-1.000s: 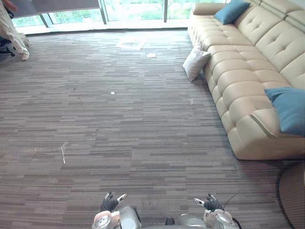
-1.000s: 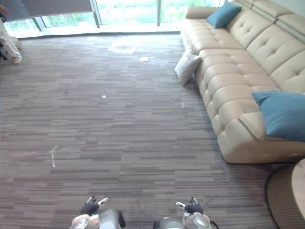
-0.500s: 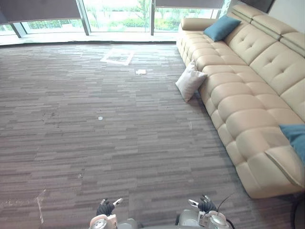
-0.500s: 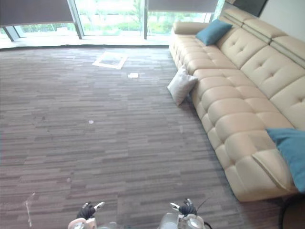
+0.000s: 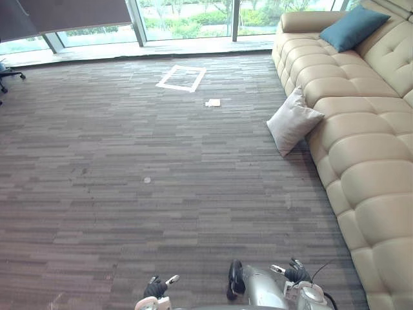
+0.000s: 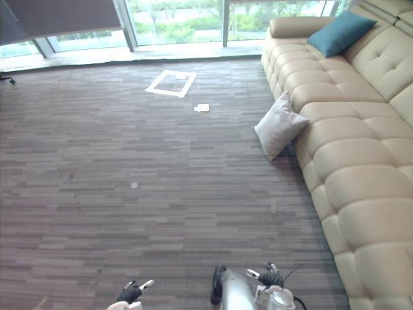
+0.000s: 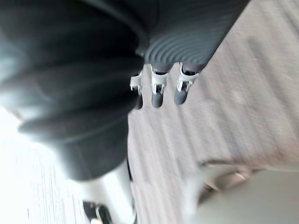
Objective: Pick up cushions and gather them together orderly.
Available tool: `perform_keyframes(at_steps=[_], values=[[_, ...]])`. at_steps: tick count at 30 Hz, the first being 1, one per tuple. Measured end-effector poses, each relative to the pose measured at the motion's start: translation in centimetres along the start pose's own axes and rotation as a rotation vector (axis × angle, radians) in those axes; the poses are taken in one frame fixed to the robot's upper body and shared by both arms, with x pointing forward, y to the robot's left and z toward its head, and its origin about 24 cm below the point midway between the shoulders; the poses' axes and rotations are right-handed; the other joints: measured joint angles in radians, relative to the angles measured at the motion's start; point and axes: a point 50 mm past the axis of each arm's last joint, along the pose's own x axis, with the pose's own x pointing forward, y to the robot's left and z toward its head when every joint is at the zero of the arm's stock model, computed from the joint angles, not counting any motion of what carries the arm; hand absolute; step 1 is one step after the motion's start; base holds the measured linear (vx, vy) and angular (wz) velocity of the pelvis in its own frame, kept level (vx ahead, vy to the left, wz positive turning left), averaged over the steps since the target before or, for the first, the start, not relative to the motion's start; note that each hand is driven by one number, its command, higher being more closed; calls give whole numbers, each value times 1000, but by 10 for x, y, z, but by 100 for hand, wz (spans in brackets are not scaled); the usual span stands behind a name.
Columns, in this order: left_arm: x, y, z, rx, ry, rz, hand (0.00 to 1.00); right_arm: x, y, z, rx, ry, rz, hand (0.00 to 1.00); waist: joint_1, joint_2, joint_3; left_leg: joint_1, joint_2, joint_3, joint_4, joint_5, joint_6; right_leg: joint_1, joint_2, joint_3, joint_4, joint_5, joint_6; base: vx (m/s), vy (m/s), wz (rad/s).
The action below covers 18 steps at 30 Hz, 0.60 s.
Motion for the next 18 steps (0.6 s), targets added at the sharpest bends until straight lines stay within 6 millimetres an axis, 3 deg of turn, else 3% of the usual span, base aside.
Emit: perform_keyframes(at_steps=[2, 3, 4, 6, 7, 8, 9, 10, 11, 12, 13, 14, 15, 16, 18], values=[[1, 1, 8, -3, -34, 1, 0, 1, 5, -1, -16, 15, 16, 0, 13, -17, -1, -133, -33, 84, -215, -50, 45, 140, 1, 27, -112, 12, 6, 615, -139, -34], [1, 1, 10, -8, -40, 0, 0, 1, 6, -1, -16, 18, 17, 0, 17, -18, 0, -152, -55, 85, -293, -50, 45, 158, -2, 35, -127, 10, 11, 568, -19, -46], [2, 0, 13, -19, -51, -1, 0, 1, 7, -2, -2, 20, 18, 0, 25, -19, 3, -193, -118, 58, -537, -30, 43, 200, -15, 54, -163, -1, 29, 422, 27, -43], [2, -5, 15, -30, -61, -7, 0, -1, 8, -6, 1, 31, 11, 0, 46, -3, 10, -239, -177, -16, -854, 75, 5, 270, -11, 92, -235, -24, 63, 483, 95, -56], [2, -6, 15, -36, -64, -8, 0, -1, 8, -8, -1, 35, 10, 0, 53, 4, 8, -252, -175, -21, -881, 84, -4, 284, -6, 104, -247, -29, 69, 581, 252, -65], [2, -7, 16, -45, -68, -10, 0, -1, 3, -9, -7, 38, 1, 0, 60, 11, 4, -284, -164, -17, -878, 117, 21, 319, -8, 115, -257, -69, 86, 672, 312, -54], [2, 0, 18, -39, -77, 5, 0, -3, 10, -15, 5, 52, 12, 0, 63, -29, -13, -281, -198, 2, -832, 191, 74, 330, -61, 130, -205, -131, 128, 589, 276, -47], [2, 3, 18, -40, -77, 11, 0, -4, 11, -17, 9, 57, 12, 0, 61, -41, -25, -280, -210, 10, -823, 196, 85, 327, -80, 132, -181, -147, 140, 575, 191, -41], [2, 2, 15, -39, -62, 15, 0, -6, 8, -22, 9, 68, 5, 0, 55, -58, -39, -277, -228, 28, -794, 219, 127, 265, -119, 145, -15, -178, 184, 710, 236, -44], [4, 5, 16, -27, -57, 26, 0, -5, 10, -22, 30, 71, 8, 0, 59, -70, -41, -232, -257, 43, -798, 194, 162, 150, -184, 160, 277, -160, 215, 842, 289, -39], [4, 8, 16, -19, -54, 30, 0, -5, 13, -20, 37, 66, 12, 0, 56, -83, -37, -208, -271, 47, -811, 183, 168, 111, -210, 158, 372, -128, 229, 666, 262, -15], [5, 12, 19, -8, -57, 37, 0, -5, 18, -19, 49, 61, 24, 0, 49, -108, -28, -148, -306, 48, -850, 159, 169, 46, -261, 156, 539, -29, 229, 643, 241, 15], [6, 14, 19, 14, -42, 43, 0, -5, 23, -18, 56, 56, 34, 0, 43, -116, -15, -49, -340, 36, -904, 139, 167, -8, -308, 138, 703, 8, 218, 748, 247, 25], [6, 12, 15, 36, -24, 34, 0, -4, 21, -15, 53, 39, 32, 0, 37, -107, -13, 43, -341, 14, -937, 108, 178, -49, -316, 88, 767, -26, 186, 739, 220, 28], [6, 7, 11, 86, -8, 14, 0, -4, 20, -11, 48, 19, 30, 0, 32, -87, -12, 148, -326, 0, -973, 79, 180, -107, -306, 7, 746, -114, 157, 602, 78, 33]])
